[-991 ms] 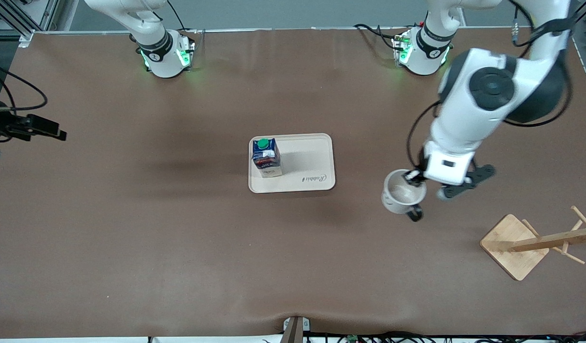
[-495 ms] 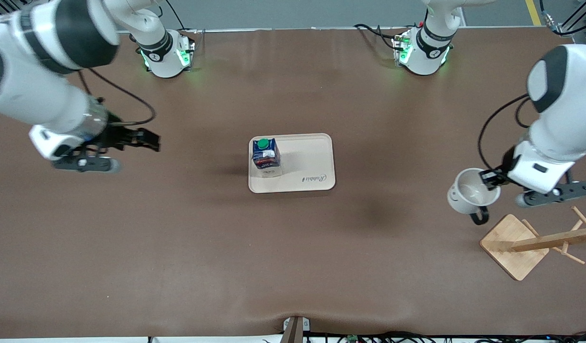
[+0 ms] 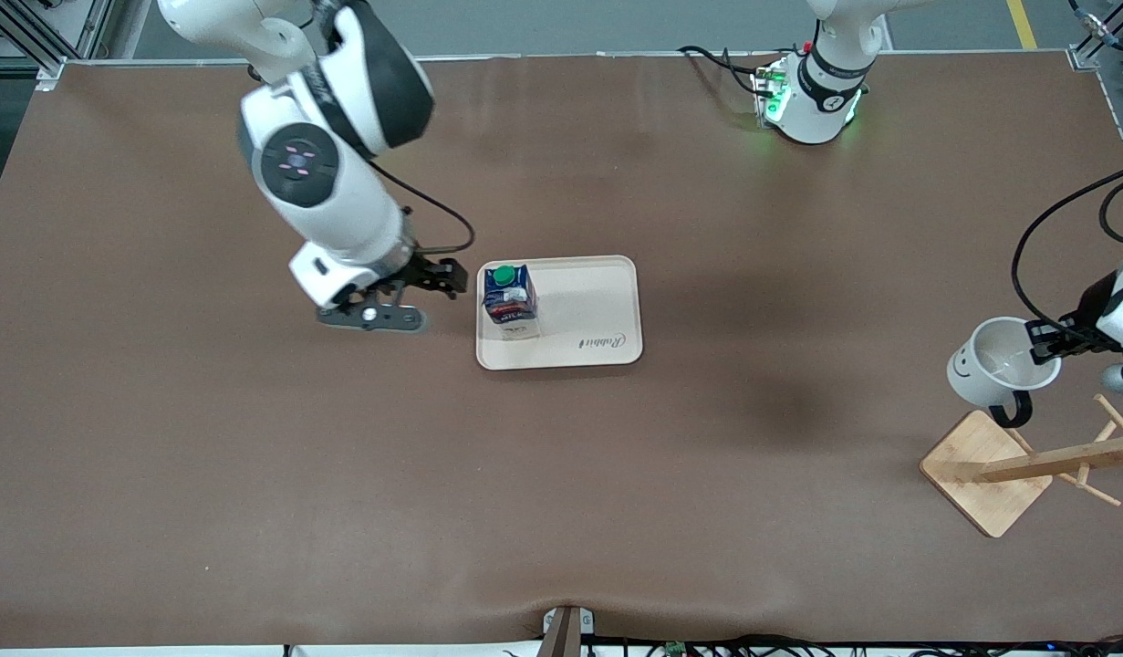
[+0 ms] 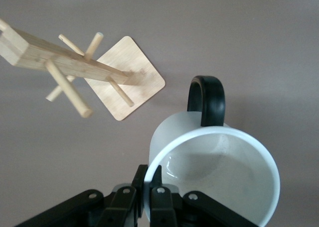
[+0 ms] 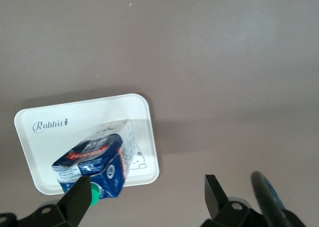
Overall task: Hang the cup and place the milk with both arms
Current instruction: 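Hang the mug handle on a stand peg while the right gripper grasps milk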
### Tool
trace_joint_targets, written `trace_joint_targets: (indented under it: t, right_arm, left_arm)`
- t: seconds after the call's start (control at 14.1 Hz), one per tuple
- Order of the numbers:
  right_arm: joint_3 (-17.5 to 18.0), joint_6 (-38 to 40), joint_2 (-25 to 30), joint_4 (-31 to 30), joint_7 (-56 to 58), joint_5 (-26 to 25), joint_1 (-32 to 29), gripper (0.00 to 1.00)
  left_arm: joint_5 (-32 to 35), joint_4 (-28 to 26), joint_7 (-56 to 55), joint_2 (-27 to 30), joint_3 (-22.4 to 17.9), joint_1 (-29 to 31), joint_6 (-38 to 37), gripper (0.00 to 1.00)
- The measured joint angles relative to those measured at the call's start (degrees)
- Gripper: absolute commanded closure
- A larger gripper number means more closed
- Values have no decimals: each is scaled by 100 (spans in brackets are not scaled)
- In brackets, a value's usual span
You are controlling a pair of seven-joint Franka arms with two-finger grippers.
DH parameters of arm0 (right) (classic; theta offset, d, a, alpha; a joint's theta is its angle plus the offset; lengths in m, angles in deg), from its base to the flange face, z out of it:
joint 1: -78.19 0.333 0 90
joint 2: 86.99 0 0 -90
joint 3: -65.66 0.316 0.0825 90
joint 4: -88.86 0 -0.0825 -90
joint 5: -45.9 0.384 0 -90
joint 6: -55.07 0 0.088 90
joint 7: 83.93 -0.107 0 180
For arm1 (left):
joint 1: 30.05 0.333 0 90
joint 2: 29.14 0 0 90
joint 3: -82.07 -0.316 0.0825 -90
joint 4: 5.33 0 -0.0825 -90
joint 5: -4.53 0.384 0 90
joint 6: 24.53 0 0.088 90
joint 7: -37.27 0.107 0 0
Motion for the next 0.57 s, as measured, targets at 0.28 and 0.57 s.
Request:
trace_joint_targets:
  t: [0.28,0.57]
  right_arm:
    - [0,-357,-347,1,-309,47,347,0]
    - [0,-728,-621,3,-365,231,524,0]
  left_arm:
    - [-67,4,1166,0,16,374,-3,100]
    - [-195,13,1723,0,18,628,-47,100]
